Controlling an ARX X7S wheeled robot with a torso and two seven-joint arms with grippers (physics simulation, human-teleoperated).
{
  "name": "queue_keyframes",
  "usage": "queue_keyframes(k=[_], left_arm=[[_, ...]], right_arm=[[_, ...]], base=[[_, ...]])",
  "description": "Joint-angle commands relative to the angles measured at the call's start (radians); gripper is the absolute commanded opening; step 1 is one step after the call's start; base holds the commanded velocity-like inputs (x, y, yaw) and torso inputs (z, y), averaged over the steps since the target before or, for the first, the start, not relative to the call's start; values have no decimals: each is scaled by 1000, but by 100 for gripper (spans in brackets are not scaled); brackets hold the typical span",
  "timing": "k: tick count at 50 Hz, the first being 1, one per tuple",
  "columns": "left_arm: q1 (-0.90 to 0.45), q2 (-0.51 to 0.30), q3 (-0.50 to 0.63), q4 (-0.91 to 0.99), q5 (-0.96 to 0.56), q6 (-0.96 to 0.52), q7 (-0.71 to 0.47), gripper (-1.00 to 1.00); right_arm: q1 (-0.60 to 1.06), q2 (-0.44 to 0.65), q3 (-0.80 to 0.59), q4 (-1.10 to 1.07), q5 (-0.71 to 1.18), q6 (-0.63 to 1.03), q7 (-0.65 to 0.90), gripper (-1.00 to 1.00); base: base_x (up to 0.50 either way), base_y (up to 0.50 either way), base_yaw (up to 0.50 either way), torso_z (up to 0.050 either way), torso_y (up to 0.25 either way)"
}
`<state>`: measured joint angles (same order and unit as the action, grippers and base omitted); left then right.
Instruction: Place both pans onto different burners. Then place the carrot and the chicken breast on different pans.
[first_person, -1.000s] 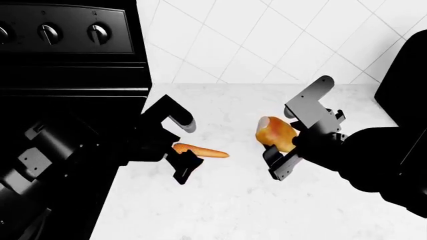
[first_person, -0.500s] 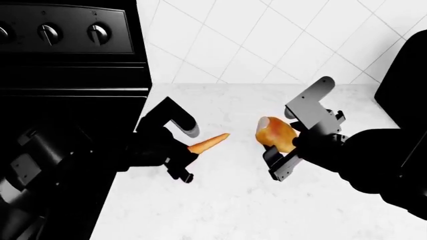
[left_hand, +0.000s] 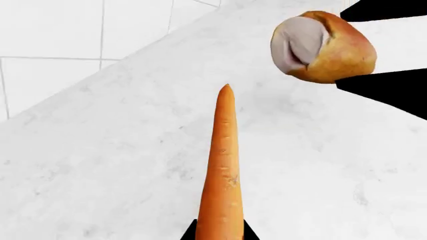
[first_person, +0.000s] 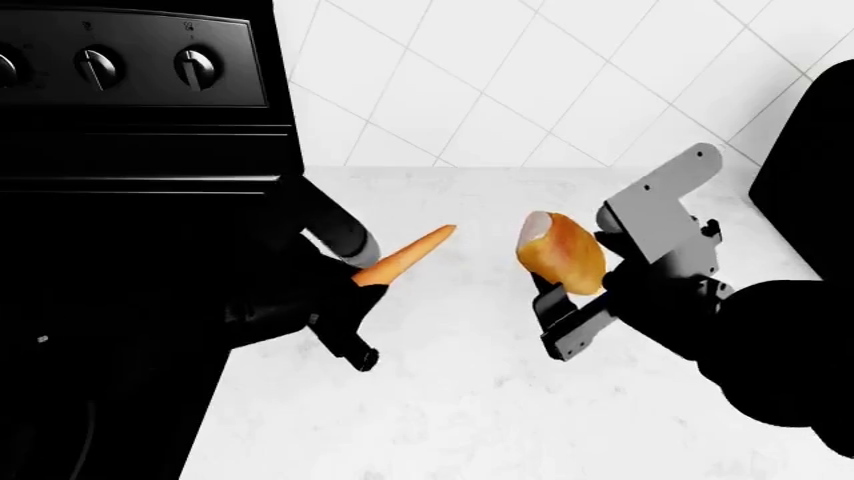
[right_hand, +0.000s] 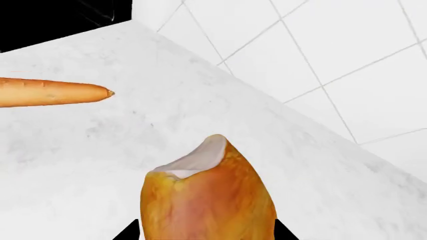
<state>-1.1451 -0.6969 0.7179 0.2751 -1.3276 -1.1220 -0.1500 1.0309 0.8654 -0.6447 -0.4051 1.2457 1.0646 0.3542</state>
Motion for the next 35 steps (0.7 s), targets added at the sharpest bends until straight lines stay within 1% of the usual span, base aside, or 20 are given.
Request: queue_keyframes(k=[1, 4, 6, 13, 31, 35], left_arm=[[49, -81, -119, 176, -220, -1, -250, -100], [68, -106, -143, 230, -270, 18, -313, -100], [69, -116, -156, 245, -291, 27, -331, -100], [76, -129, -168, 269, -301, 40, -334, -100], [93, -125, -160, 278, -276, 51, -312, -100], [97, -124, -158, 276, -269, 54, -307, -100]], right_arm=[[-48, 64, 101, -138, 123, -11, 162, -100], [-66, 84, 125, -167, 163, -26, 202, -100], [-61, 90, 129, -179, 185, -19, 220, -100], [-56, 100, 137, -196, 214, -13, 263, -100], [-48, 106, 139, -205, 223, -12, 288, -100], [-49, 107, 139, -203, 219, -15, 288, -100]], base=[[0, 0, 0, 0, 0], [0, 0, 0, 0, 0], [0, 0, 0, 0, 0], [-39, 0, 0, 0, 0], [-493, 29, 0, 0, 0], [-74, 91, 0, 0, 0]])
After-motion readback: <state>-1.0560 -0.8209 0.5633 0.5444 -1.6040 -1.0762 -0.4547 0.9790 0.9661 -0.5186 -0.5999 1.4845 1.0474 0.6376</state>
